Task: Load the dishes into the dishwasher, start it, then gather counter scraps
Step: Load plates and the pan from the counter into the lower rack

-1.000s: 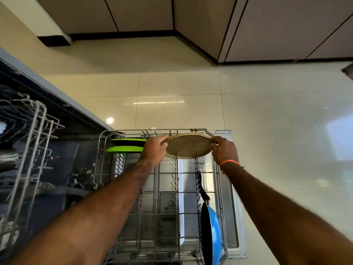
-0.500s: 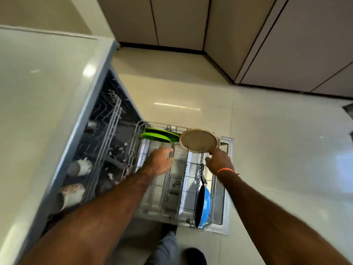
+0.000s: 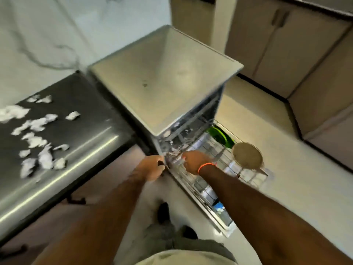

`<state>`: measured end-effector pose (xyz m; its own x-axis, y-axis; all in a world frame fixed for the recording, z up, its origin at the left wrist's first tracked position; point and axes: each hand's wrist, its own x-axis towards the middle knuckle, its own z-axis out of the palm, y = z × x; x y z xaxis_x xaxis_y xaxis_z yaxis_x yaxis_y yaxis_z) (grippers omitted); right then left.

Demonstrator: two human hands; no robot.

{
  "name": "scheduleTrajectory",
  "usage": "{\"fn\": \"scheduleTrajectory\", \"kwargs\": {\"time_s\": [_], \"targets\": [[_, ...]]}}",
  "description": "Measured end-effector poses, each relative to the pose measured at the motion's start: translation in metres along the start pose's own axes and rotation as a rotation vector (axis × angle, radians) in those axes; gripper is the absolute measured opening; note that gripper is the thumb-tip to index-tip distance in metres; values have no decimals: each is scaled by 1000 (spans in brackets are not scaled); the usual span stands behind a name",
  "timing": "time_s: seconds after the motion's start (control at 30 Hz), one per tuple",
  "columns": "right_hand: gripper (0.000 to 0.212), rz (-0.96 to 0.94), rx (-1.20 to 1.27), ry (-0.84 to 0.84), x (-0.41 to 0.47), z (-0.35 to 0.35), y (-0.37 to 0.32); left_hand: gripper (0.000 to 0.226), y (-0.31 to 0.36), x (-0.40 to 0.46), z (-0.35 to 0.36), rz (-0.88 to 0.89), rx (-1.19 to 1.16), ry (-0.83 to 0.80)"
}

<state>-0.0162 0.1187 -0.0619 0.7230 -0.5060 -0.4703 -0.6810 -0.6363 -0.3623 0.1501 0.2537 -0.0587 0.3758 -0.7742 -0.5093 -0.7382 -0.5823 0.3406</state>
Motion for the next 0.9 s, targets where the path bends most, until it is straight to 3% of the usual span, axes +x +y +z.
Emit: {"fn": "scheduleTrajectory", "kwargs": {"time_s": [0.1, 0.27, 0.43, 0.8, 0.9], "targets": [[32, -169, -98, -11, 2, -2, -71, 51, -57, -53, -12, -127, -36, 87], [39, -478, -158, 13, -3, 12, -194, 43, -129, -146, -28, -282, -166, 279], [33, -783, -227, 70, -11, 43, -309, 52, -199, -237, -33, -450, -361, 511], [30, -1130, -339, 22, -36, 138, -547, 22, -354, -424, -14, -761, -420, 947], [30, -1161, -341, -22, -50, 167, -598, 28, -388, -458, -9, -835, -431, 977]]}}
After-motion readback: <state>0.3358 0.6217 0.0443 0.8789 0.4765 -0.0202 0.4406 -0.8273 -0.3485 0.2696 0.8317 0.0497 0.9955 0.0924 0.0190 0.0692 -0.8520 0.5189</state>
